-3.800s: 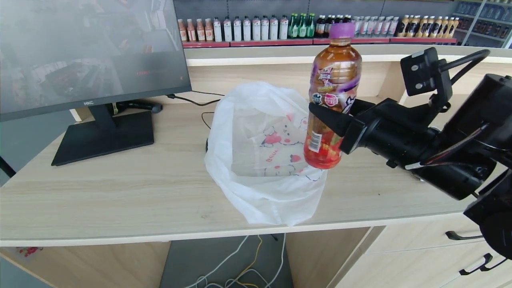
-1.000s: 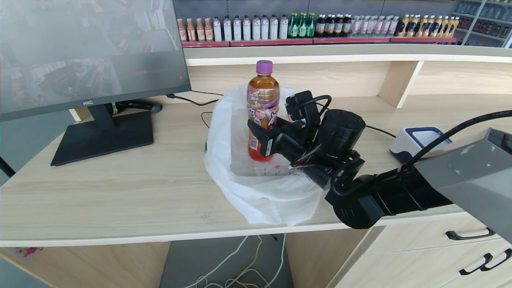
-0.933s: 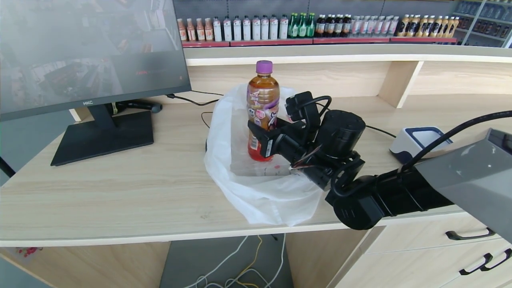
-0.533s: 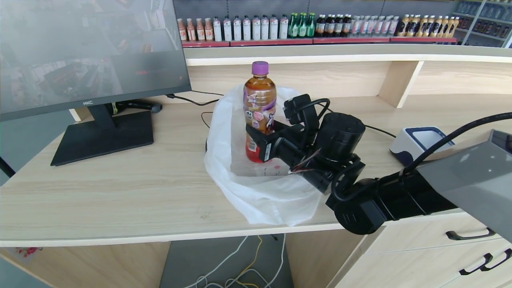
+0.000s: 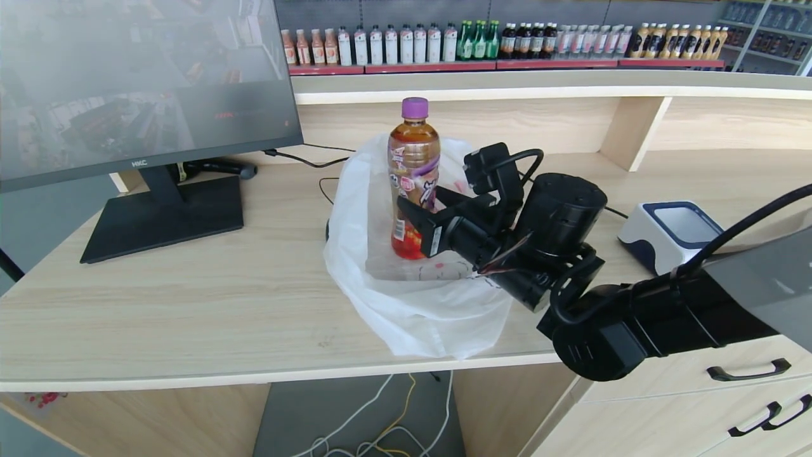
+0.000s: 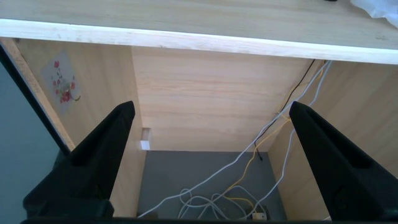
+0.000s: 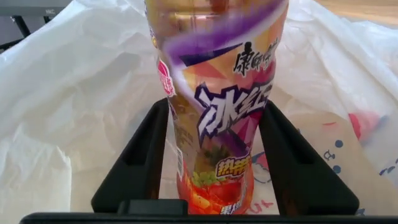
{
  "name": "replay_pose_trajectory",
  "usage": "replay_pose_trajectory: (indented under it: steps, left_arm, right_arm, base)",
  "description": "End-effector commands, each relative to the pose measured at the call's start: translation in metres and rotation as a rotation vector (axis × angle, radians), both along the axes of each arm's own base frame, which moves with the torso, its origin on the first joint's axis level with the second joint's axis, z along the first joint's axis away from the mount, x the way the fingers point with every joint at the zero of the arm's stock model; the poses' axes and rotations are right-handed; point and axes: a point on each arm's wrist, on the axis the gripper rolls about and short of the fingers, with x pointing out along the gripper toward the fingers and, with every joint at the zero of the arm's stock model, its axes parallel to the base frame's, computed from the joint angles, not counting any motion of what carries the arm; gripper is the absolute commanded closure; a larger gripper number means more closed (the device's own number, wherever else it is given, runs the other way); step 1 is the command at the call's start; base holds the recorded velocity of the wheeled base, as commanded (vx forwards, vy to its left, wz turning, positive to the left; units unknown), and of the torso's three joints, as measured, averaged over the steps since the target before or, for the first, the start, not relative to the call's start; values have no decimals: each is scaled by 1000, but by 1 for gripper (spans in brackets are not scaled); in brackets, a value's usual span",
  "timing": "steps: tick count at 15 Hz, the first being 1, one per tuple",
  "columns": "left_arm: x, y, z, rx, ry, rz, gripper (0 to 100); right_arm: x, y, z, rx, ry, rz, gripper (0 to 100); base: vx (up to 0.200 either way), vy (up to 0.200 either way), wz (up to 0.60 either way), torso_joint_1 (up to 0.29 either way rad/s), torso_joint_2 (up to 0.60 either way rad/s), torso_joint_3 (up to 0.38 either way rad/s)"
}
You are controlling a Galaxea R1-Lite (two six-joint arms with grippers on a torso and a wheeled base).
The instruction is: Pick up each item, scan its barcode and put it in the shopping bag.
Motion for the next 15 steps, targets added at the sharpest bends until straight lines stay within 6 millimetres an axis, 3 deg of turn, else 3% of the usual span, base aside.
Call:
replay_pose_trajectory:
  steps: [1,6,9,10,11,15]
  left_arm:
    - [0,0,0,0,-1,0,0]
    - [0,0,0,1,1,0,0]
    - [0,0,0,1,1,0,0]
    - [0,0,0,9,1,0,0]
    - [0,0,0,9,1,0,0]
    - [0,0,0,13,1,0,0]
  right_arm:
    - [-6,-6,9,12,-12,-5,0]
    - [-23,-20,13,15,-4,-14,0]
    - [-47,-39,28,22,-17,-16,0]
    - [-68,-58,46,48,-52,-21,0]
    - [-75,-71,55,64,-74,-40,0]
    - [-80,-108,72,95,-126,-128,0]
  base:
    - [0,0,0,0,0,0]
    - [0,0,0,0,0,0]
    - [0,0,0,0,0,0]
    - [0,0,0,0,0,0]
    - [0,0,0,0,0,0]
    - [0,0,0,0,0,0]
